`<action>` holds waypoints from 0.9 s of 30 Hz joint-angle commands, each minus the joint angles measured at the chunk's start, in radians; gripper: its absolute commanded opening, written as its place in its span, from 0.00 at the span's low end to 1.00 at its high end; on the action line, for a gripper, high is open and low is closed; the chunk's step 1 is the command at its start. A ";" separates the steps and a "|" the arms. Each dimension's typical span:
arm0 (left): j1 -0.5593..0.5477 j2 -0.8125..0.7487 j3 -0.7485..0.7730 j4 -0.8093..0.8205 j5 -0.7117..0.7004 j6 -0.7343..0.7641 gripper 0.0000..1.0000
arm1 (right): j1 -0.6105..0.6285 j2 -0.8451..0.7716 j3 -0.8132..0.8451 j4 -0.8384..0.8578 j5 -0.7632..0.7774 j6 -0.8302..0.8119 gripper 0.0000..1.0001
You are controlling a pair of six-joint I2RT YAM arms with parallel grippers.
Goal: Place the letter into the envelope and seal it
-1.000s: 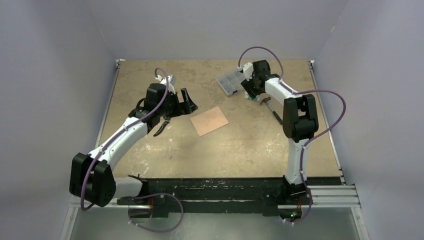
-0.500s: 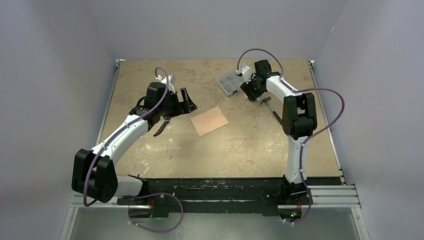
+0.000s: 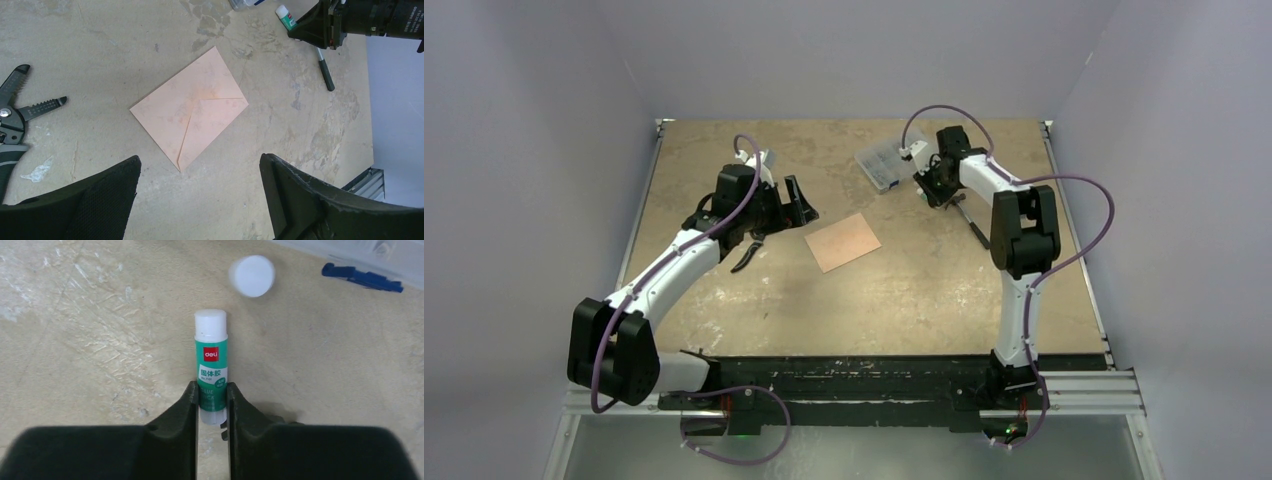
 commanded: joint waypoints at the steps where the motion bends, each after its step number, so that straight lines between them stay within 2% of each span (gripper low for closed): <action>1: 0.009 -0.028 0.005 0.032 0.020 0.013 0.88 | -0.004 0.007 -0.024 0.009 0.082 0.012 0.09; 3: 0.009 -0.035 0.005 0.038 0.020 0.009 0.88 | -0.004 0.006 -0.035 0.026 0.082 0.034 0.01; 6: 0.009 -0.046 0.002 0.049 0.019 0.003 0.87 | 0.004 -0.090 -0.109 0.099 0.018 0.053 0.00; 11: 0.009 -0.067 -0.009 0.100 0.049 -0.026 0.87 | 0.024 -0.292 -0.196 0.157 -0.215 0.061 0.00; 17: 0.006 -0.114 -0.061 0.365 0.168 -0.087 0.87 | 0.107 -0.490 -0.278 0.254 -0.507 0.156 0.00; 20: -0.004 -0.125 -0.090 0.549 0.223 -0.111 0.86 | 0.181 -0.599 -0.358 0.458 -0.616 0.324 0.01; 23: -0.027 -0.117 -0.105 0.725 0.253 -0.113 0.85 | 0.230 -0.716 -0.518 0.882 -0.718 0.622 0.01; 25: -0.039 -0.107 -0.110 0.810 0.264 -0.111 0.83 | 0.249 -0.769 -0.617 1.154 -0.707 0.829 0.00; 27: -0.045 -0.101 -0.109 0.852 0.254 -0.107 0.81 | 0.258 -0.785 -0.667 1.319 -0.728 0.999 0.00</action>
